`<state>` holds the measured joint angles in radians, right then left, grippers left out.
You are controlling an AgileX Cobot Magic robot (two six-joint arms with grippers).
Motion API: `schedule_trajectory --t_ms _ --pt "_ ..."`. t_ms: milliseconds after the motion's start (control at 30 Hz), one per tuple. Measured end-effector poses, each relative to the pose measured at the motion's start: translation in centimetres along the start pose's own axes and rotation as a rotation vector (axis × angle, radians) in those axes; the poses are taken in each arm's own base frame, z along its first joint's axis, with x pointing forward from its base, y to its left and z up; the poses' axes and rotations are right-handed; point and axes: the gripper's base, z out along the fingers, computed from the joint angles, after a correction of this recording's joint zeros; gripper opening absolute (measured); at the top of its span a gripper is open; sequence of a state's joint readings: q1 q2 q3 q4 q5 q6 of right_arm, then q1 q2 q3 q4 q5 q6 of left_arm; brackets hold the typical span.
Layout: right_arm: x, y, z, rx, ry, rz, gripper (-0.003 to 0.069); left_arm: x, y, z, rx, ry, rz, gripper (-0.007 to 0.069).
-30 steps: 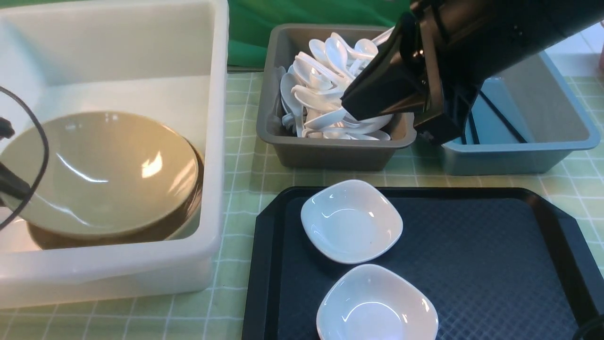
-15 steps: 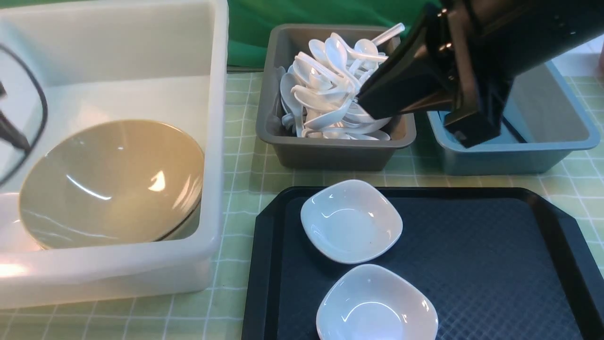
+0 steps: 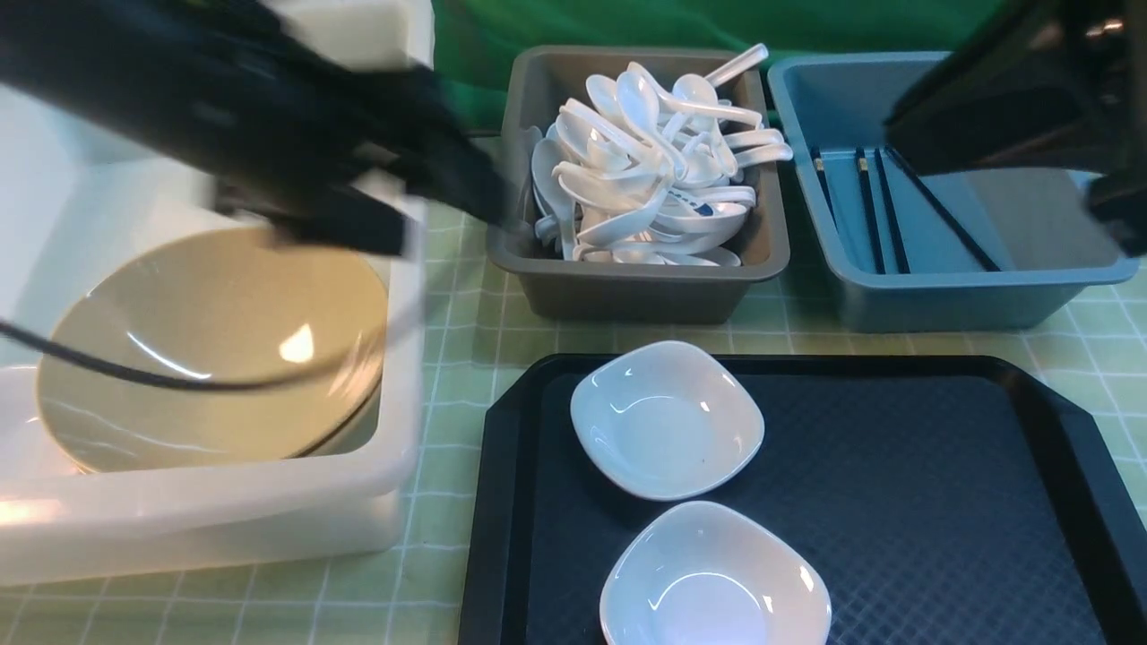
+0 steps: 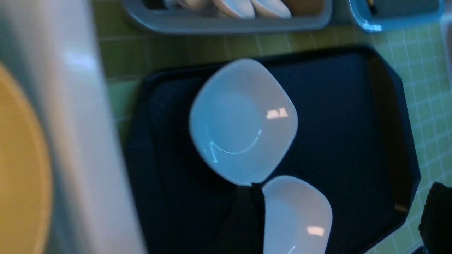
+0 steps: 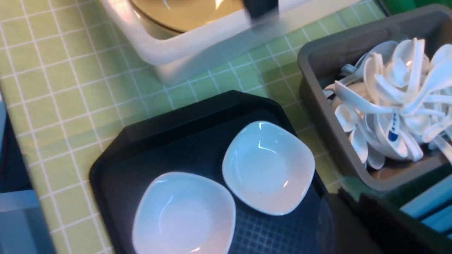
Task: On green table put chopsticks spoon bowls plates into blue grey white boxes.
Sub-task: 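Grasp the small white bowl on the black tray by its rim with the left gripper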
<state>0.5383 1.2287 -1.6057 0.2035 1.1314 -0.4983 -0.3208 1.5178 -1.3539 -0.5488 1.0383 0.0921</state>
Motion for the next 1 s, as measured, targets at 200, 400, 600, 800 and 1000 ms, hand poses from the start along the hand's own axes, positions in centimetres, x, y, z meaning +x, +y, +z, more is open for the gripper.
schedule_trajectory --t_ms 200,400,600,800,1000 --pt "0.7 0.7 -1.4 -0.001 0.003 0.017 0.0089 -0.1 -0.5 10.7 -0.024 0.246 0.036 0.0577" --pt "2.4 1.1 -0.2 -0.029 0.067 0.037 0.0099 -0.9 1.7 14.7 -0.116 0.304 0.013 0.0577" --pt "4.4 1.9 0.1 -0.047 0.107 0.050 0.0104 -1.6 2.6 16.6 -0.150 0.285 0.010 0.0577" --pt "4.7 2.2 -0.4 -0.042 0.096 0.048 0.0110 -1.4 3.5 18.3 -0.163 0.290 -0.003 0.0577" --pt "4.7 2.2 -0.4 -0.042 0.097 0.052 0.0118 -1.2 4.0 19.4 -0.166 0.301 -0.001 0.0553"
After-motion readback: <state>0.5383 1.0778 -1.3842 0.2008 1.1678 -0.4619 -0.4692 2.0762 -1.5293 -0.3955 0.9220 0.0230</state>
